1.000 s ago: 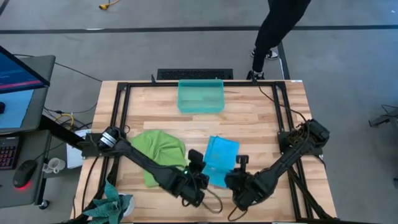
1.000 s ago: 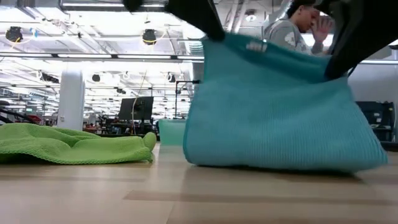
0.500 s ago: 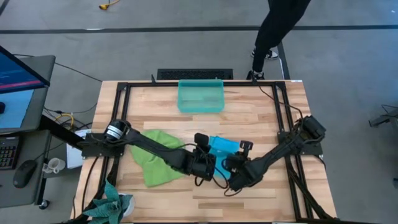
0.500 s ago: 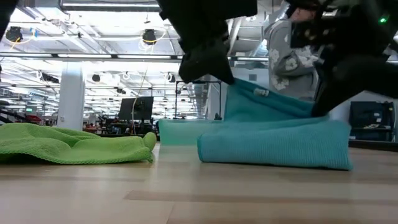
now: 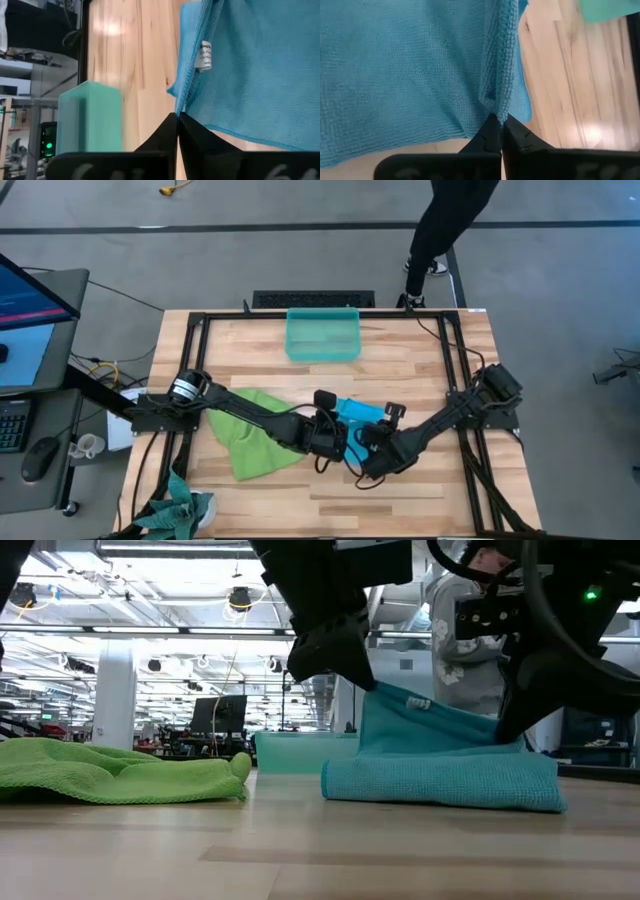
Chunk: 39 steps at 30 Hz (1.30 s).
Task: Roll microfiber towels into tight, uniform cylinder then place into a basket
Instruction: Fold the blue microfiber cloth, then roll the blue microfiber cloth
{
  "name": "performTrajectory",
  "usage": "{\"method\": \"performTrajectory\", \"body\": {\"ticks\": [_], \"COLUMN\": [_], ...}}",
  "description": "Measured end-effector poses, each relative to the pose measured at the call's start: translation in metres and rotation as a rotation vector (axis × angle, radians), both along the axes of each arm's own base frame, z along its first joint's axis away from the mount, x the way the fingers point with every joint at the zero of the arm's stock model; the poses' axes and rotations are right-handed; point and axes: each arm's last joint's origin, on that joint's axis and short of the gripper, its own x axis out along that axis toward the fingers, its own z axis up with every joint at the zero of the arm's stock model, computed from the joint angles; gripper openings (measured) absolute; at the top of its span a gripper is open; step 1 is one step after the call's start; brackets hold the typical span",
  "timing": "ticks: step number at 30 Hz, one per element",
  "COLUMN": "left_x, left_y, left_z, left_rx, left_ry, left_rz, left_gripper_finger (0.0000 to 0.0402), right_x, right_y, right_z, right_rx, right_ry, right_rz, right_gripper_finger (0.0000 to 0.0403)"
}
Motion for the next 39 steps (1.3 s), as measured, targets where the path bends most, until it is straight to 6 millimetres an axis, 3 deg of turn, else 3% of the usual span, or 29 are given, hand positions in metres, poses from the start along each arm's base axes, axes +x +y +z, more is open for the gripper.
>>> {"method": "performTrajectory", "body": {"ticks": [11, 16, 23, 31, 39], "left_x": [-0.007, -0.007, -0.009, -0.011, -0.015], "left_y": [0.002, -0.002, -0.018, -0.029, -0.038], "left_z": [-0.002, -0.004, -0.007, -0.007, -0.009], "left_rx": [0.019, -0.097, -0.37, -0.378, -0.376], "left_ry": [0.059, 0.062, 0.123, 0.117, 0.122], "left_rz": [0.023, 0.014, -0.096, -0.133, -0.156], "left_gripper_finger": [0.0081, 0.01, 0.0102, 0.0103, 0.0103], "right_x": [0.008, 0.009, 0.01, 0.009, 0.002], "right_y": [-0.006, -0.008, -0.008, -0.009, -0.006], "right_z": [-0.002, -0.002, -0.002, 0.01, 0.036], "right_rx": [0.03, 0.024, 0.01, -0.02, -0.118], "right_ry": [0.009, 0.014, 0.021, 0.062, 0.121], "right_rz": [0.026, 0.033, 0.066, 0.04, 0.068], "right_gripper_finger": [0.0012, 0.0014, 0.0076, 0.0149, 0.0169]}}
